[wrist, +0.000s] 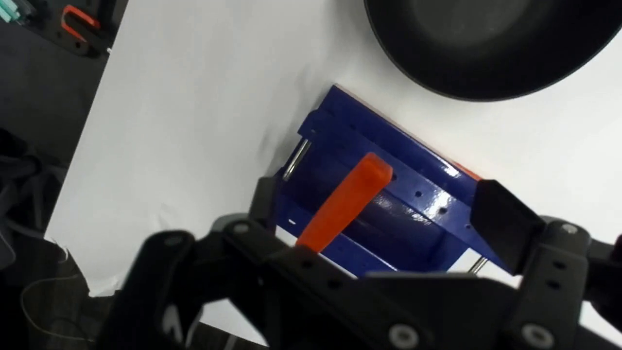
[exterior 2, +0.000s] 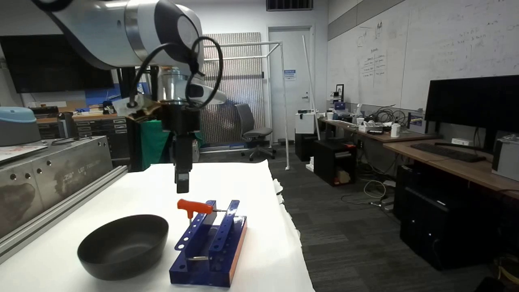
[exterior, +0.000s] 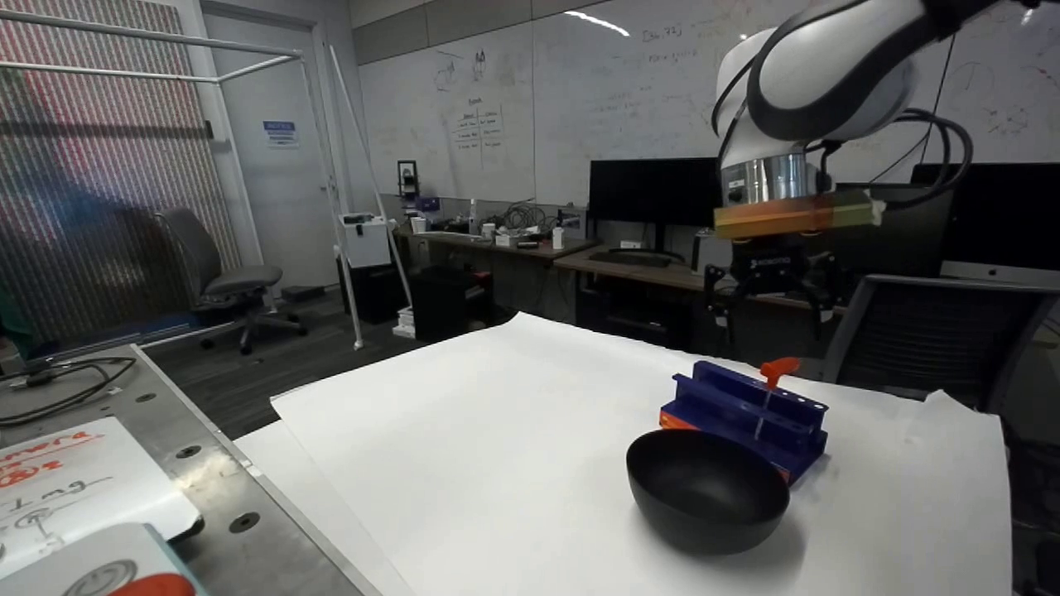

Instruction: Remove the wrench from the tool box and put it in the bowl

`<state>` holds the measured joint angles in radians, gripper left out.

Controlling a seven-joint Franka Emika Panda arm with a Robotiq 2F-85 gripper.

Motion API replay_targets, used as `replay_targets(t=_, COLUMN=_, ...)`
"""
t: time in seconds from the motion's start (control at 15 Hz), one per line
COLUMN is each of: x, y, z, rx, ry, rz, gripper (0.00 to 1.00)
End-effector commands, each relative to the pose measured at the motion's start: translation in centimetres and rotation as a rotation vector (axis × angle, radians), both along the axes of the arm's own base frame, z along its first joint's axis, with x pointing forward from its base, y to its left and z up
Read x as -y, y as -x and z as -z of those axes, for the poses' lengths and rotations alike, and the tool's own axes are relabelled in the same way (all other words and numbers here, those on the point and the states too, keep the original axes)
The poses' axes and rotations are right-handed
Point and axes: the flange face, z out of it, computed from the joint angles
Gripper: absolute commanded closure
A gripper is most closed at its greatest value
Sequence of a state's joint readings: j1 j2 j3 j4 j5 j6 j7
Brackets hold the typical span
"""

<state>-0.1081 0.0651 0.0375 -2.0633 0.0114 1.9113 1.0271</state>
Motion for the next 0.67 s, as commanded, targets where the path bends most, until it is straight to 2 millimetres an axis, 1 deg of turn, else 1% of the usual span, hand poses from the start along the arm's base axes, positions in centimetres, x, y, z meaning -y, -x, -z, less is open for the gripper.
replay_targets(t=0.0, x=2.0, y=-1.0, z=2.2, rx=-0.031, ry=-0.036, rz=0.148, gripper=0.00)
replay_targets(t=0.07, x=2.3, y=-0.9, z=3.1, rx=-0.048, ry=-0.035, rz=0.165, gripper=0.25)
replay_targets(t=0.13, x=2.5, y=-0.8, z=3.7, rx=-0.061, ry=-0.040, rz=0.180, gripper=0.27)
replay_targets(t=0.27, x=2.7, y=-0.8, z=4.4, rx=-0.041, ry=-0.051, rz=0.201, gripper=0.42)
replay_targets(t=0.33, x=2.7, y=-0.9, z=4.4, rx=-0.015, ry=-0.052, rz=0.209, gripper=0.51)
replay_targets(t=0.47, x=2.6, y=-1.0, z=4.3, rx=0.031, ry=-0.053, rz=0.222, gripper=0.66)
replay_targets(t=0.6, x=2.3, y=-0.9, z=3.6, rx=0.065, ry=-0.038, rz=0.223, gripper=0.80)
